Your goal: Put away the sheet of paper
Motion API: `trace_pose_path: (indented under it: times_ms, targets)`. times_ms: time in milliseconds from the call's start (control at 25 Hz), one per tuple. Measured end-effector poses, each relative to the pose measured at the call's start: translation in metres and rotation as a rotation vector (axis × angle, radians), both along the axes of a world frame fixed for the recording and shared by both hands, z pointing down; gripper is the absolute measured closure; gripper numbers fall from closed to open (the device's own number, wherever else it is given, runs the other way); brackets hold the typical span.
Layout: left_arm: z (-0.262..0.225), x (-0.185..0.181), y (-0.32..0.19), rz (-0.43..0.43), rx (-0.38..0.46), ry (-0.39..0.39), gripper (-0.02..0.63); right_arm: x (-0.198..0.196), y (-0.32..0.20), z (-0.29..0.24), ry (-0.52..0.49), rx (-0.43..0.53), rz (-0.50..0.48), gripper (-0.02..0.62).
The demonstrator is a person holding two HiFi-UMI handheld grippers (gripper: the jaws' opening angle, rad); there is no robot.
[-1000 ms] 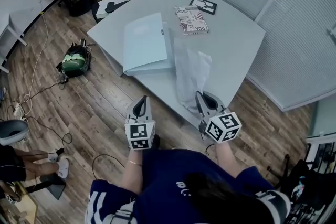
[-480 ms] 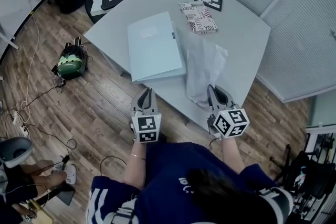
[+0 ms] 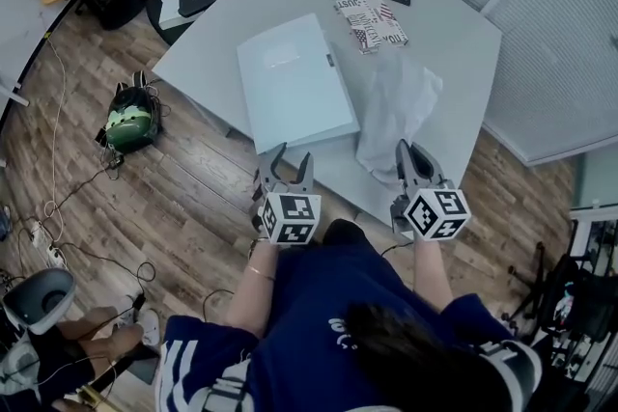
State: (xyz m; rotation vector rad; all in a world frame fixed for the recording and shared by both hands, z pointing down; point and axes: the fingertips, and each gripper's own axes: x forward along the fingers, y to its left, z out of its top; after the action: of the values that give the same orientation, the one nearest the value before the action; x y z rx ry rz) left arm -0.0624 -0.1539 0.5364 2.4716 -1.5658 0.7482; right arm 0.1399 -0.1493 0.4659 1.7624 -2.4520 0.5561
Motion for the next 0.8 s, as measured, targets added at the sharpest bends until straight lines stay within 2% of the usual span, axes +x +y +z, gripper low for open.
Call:
trace_pose_path:
  times_ms: [160,280,480,800]
  targets:
    - [0.010,0.008,-0.008,0.009,-0.042,-0.044,0.414,0.001,-0.006,-0.003,-0.003,0.001,-0.005,0.584]
    - [0.007,0.015,-0.016,0.009,-0.024,-0.071,0.414,0.007,-0.015,-0.009,0.003,0.015,-0.012,0.584]
    - [0.018,0.023,-0.025,0.027,-0.033,-0.208,0.414,0.023,-0.033,-0.018,-0.027,0.033,-0.010,0.584]
    - [0.020,0.031,-0.043,0.028,0.031,-0.334,0.414,0.033,-0.045,-0.023,-0.017,0.038,-0.032,0.584]
